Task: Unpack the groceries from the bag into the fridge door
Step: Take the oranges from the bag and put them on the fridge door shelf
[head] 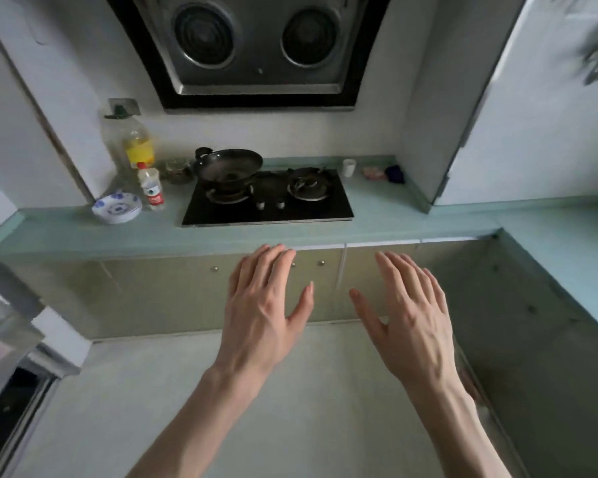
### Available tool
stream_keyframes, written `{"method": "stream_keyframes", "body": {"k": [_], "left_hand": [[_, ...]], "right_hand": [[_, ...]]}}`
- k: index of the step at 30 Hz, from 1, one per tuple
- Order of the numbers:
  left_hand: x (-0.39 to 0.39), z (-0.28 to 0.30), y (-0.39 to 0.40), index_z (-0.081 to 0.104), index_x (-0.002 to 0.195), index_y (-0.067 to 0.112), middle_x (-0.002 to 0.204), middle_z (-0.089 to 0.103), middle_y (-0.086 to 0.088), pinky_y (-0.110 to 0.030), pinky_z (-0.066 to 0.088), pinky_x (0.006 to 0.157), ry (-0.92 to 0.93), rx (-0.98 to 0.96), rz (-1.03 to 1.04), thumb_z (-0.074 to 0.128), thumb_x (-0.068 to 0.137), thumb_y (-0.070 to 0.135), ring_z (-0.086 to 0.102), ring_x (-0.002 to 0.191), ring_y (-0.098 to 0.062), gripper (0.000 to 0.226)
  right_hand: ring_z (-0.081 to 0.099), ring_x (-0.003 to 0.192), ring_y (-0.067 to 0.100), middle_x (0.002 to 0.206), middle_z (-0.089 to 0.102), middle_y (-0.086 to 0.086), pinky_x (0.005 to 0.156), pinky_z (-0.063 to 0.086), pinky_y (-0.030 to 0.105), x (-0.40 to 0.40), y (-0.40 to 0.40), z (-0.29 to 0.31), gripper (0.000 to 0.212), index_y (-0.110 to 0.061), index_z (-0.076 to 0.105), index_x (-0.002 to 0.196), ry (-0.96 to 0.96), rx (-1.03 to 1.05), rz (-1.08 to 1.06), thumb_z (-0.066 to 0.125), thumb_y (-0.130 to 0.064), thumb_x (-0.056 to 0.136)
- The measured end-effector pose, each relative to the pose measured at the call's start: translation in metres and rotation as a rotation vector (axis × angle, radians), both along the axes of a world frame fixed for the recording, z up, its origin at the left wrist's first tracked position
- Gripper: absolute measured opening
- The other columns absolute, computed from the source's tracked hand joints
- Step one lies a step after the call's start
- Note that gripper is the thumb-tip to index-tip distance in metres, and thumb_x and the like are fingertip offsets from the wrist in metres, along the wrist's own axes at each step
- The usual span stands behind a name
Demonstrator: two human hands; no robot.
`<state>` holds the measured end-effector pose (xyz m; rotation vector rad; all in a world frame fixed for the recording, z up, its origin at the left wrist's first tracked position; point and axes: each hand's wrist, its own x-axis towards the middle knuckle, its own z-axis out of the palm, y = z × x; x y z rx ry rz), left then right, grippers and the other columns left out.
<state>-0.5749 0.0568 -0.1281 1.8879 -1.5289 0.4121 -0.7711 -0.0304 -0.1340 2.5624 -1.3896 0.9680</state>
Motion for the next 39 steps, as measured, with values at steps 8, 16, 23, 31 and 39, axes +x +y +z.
{"method": "stream_keyframes", "body": {"k": [8, 16, 23, 31, 39], "left_hand": [[-0.137, -0.02, -0.096, 0.06, 0.139, 0.009, 0.141, 0.061, -0.006, -0.045, 0.04, 0.116, 0.003, 0.055, -0.225, 0.054, 0.101, 0.044, 0.051, 0.138, -0.025, 0.052], [-0.253, -0.057, -0.17, 0.063, 0.135, 0.009, 0.138, 0.064, -0.007, -0.045, 0.042, 0.115, -0.005, 0.113, -0.374, 0.053, 0.1, 0.044, 0.055, 0.135, -0.026, 0.051], [-0.325, -0.083, -0.211, 0.062, 0.137, 0.007, 0.138, 0.064, -0.009, -0.044, 0.041, 0.116, -0.054, 0.136, -0.518, 0.052, 0.102, 0.043, 0.056, 0.134, -0.027, 0.051], [-0.345, -0.11, -0.248, 0.06, 0.14, 0.008, 0.141, 0.062, -0.009, -0.045, 0.04, 0.116, -0.06, 0.222, -0.617, 0.052, 0.102, 0.044, 0.053, 0.137, -0.027, 0.053], [-0.331, -0.163, -0.302, 0.06, 0.139, 0.009, 0.14, 0.063, -0.008, -0.045, 0.042, 0.115, -0.019, 0.276, -0.689, 0.055, 0.1, 0.041, 0.054, 0.135, -0.027, 0.051]], "right_hand": [[0.048, 0.145, 0.025, 0.15, 0.057, 0.004, 0.122, 0.034, 0.045, -0.147, -0.05, -0.008, 0.064, -0.012, 0.053, 0.148, 0.001, 0.018, -0.206, 0.05, -0.057, 0.102], [0.052, 0.14, 0.027, 0.148, 0.059, 0.004, 0.119, 0.038, 0.045, -0.29, -0.087, -0.031, 0.061, -0.013, 0.054, 0.147, -0.037, 0.045, -0.409, 0.056, -0.051, 0.1], [0.054, 0.137, 0.028, 0.146, 0.059, 0.005, 0.116, 0.041, 0.047, -0.359, -0.098, -0.054, 0.059, -0.012, 0.053, 0.147, -0.095, 0.091, -0.517, 0.058, -0.047, 0.1], [0.051, 0.142, 0.027, 0.149, 0.058, 0.004, 0.118, 0.039, 0.048, -0.376, -0.105, -0.096, 0.064, -0.014, 0.05, 0.151, -0.064, 0.218, -0.602, 0.054, -0.052, 0.1], [0.054, 0.14, 0.025, 0.149, 0.06, 0.004, 0.115, 0.043, 0.049, -0.356, -0.136, -0.13, 0.065, -0.014, 0.05, 0.151, -0.07, 0.259, -0.663, 0.056, -0.052, 0.098]]}}
